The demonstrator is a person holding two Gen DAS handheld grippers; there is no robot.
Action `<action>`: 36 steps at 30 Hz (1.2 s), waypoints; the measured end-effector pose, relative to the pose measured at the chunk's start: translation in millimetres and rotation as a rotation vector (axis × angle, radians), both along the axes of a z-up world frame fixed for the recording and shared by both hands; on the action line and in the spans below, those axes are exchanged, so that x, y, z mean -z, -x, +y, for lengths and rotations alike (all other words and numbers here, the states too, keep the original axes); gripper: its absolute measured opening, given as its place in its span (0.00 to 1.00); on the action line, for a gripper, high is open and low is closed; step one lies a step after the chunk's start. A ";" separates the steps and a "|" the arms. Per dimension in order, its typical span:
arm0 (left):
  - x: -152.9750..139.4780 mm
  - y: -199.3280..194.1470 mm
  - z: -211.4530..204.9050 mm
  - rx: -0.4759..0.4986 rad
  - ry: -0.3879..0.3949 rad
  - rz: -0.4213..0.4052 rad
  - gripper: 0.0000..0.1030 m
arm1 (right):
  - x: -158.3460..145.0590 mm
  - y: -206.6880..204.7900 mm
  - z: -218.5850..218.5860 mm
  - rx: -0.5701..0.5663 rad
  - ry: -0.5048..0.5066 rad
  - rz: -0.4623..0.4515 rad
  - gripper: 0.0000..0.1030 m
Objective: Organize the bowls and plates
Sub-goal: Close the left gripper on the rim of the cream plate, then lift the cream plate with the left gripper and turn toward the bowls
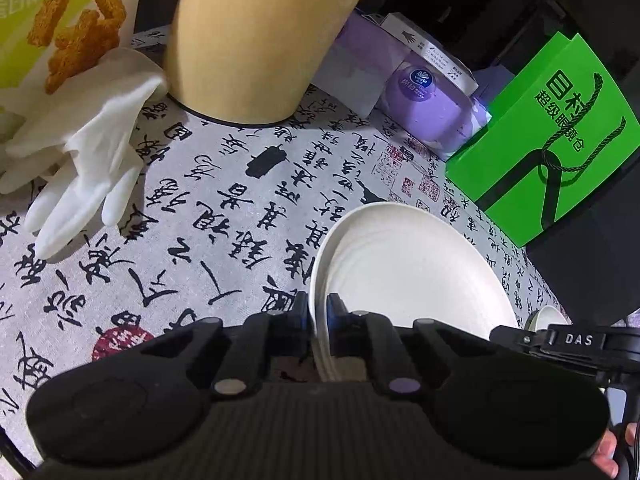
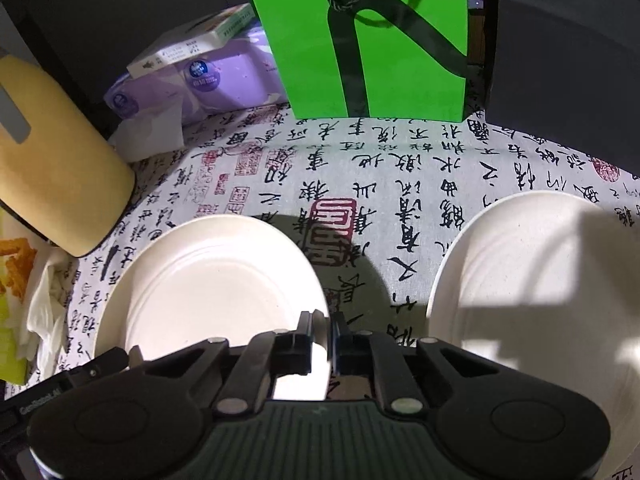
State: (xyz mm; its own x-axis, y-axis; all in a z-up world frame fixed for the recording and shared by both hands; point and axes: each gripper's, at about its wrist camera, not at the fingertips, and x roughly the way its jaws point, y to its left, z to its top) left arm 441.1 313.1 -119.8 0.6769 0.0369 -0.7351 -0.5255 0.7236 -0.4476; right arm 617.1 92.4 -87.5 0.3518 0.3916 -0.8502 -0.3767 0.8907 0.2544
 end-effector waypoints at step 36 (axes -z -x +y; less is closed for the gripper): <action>-40.1 25.1 -10.6 0.009 -0.086 -0.089 0.10 | -37.6 54.3 -37.0 -0.023 -0.137 -0.096 0.06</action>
